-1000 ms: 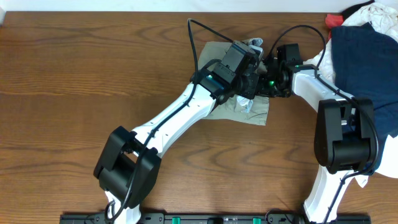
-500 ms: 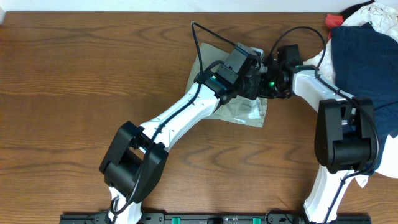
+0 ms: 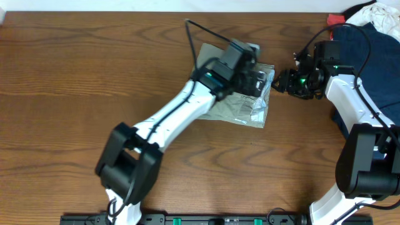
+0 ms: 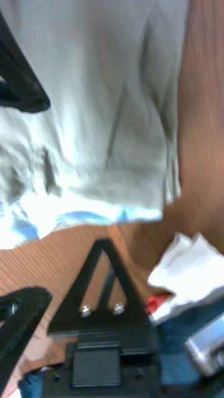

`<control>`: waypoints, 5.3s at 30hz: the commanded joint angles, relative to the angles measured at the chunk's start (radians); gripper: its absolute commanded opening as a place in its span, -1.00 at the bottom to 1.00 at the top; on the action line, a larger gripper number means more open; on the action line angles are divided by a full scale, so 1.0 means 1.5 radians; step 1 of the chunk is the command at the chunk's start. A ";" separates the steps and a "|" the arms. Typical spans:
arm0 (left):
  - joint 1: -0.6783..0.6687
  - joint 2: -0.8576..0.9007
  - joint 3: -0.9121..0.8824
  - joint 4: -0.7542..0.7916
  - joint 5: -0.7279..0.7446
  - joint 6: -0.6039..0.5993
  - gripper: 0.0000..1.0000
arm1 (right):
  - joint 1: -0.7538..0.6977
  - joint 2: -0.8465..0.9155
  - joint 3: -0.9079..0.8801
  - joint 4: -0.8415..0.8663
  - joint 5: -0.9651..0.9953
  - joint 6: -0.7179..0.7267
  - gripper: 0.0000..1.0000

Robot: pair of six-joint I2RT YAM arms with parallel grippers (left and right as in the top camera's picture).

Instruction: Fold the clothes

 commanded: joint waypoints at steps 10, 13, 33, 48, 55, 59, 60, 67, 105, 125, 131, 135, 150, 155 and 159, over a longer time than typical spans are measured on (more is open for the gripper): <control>0.175 -0.093 0.017 -0.205 -0.011 0.006 0.94 | 0.088 0.060 -0.011 -0.003 0.063 0.001 0.71; 0.202 -0.093 0.017 -0.251 -0.058 0.017 0.94 | 0.111 0.079 -0.012 -0.002 0.107 0.022 0.67; 0.223 -0.092 -0.011 -0.320 -0.165 0.063 0.96 | 0.182 0.105 -0.027 0.099 0.194 0.110 -0.98; 0.223 -0.092 -0.012 -0.337 -0.212 0.062 0.96 | 0.068 0.037 0.079 0.158 -0.025 0.080 -0.99; 0.226 -0.091 -0.012 -0.337 -0.212 0.062 0.96 | 0.070 0.033 0.087 0.140 -0.021 0.079 -0.98; 0.226 -0.091 -0.012 -0.337 -0.212 0.062 0.96 | 0.090 0.043 0.086 0.130 -0.005 0.072 -0.98; 0.226 -0.091 -0.012 -0.336 -0.212 0.062 0.96 | 0.099 0.049 0.086 0.128 -0.001 0.072 -0.98; 0.226 -0.091 -0.012 -0.337 -0.212 0.063 0.96 | 0.187 0.098 0.086 0.117 -0.006 0.061 -0.98; 0.232 -0.091 -0.273 -0.152 -0.031 0.200 0.96 | 0.073 0.100 0.242 -0.071 0.048 -0.020 0.99; 0.318 -0.091 -0.338 0.014 -0.267 0.214 0.96 | 0.073 0.101 0.220 -0.077 0.072 -0.020 0.99; 0.384 -0.100 -0.319 0.036 -0.242 0.298 0.96 | 0.073 0.101 0.220 -0.081 0.072 -0.026 0.98; 0.365 -0.154 -0.280 -0.030 -0.184 0.315 0.96 | 0.073 0.101 0.220 -0.085 0.090 -0.028 0.98; 0.109 -0.182 -0.286 -0.130 -0.111 0.388 0.96 | 0.072 0.101 0.220 -0.092 0.102 -0.028 0.98; 0.083 -0.119 -0.286 -0.131 -0.111 0.403 0.96 | 0.072 0.101 0.220 -0.096 0.102 -0.028 0.99; 0.084 -0.073 -0.286 -0.128 -0.118 0.411 0.96 | 0.072 0.101 0.220 -0.096 0.102 -0.028 0.98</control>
